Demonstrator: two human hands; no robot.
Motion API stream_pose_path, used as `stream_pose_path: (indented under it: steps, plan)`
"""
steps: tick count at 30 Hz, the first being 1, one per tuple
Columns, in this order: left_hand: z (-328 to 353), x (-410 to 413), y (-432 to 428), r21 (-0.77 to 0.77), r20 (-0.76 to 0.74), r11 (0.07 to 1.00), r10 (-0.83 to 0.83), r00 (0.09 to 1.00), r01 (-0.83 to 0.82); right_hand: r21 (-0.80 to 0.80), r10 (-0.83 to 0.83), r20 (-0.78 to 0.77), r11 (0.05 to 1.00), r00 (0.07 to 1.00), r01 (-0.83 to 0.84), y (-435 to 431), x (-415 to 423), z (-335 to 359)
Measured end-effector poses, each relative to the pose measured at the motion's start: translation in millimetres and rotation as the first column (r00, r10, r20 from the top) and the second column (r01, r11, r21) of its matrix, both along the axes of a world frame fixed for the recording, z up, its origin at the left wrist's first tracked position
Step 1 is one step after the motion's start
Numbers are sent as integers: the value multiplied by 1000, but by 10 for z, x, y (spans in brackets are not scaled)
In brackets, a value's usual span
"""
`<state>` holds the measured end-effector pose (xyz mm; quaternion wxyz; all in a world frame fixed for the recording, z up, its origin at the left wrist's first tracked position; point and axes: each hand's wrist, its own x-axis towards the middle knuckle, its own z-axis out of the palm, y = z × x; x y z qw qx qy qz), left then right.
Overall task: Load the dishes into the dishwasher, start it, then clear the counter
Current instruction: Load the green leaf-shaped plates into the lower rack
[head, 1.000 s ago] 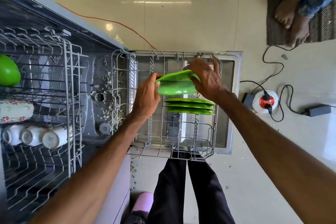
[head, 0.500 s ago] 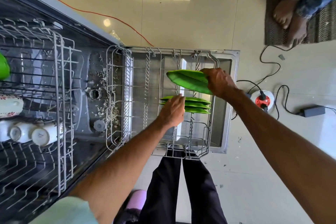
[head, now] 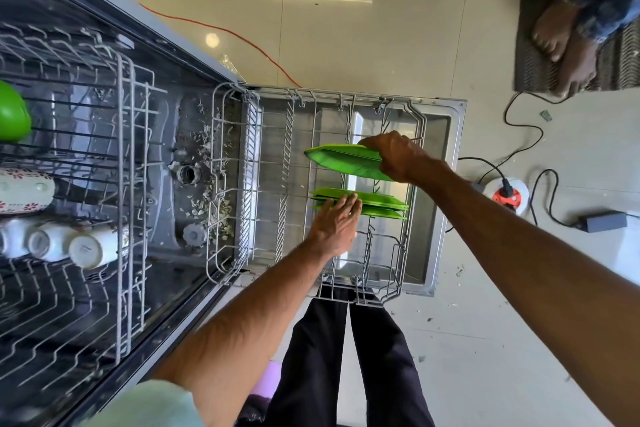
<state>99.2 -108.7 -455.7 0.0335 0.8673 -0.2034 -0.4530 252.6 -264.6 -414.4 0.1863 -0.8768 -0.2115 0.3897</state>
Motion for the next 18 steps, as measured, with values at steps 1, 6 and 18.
stream_pose_path:
  steps: [1, 6, 18]
  plan:
    - [13, -14, 4, 2, -6, 1000, 2, 1000, -2, 4, 5, -16, 1000, 1000, -5, 13, -10, -20]
    - [37, -13, 7, 0, -3, 1000, 21, 1000, -21, -10, 13, -77, 1000, 997, -14, 25, -102, -90]
    - [26, 0, 19, -1, -30, 1000, 29, 999, -29, -44, -11, -107, 999, 994, 7, 25, -323, -357]
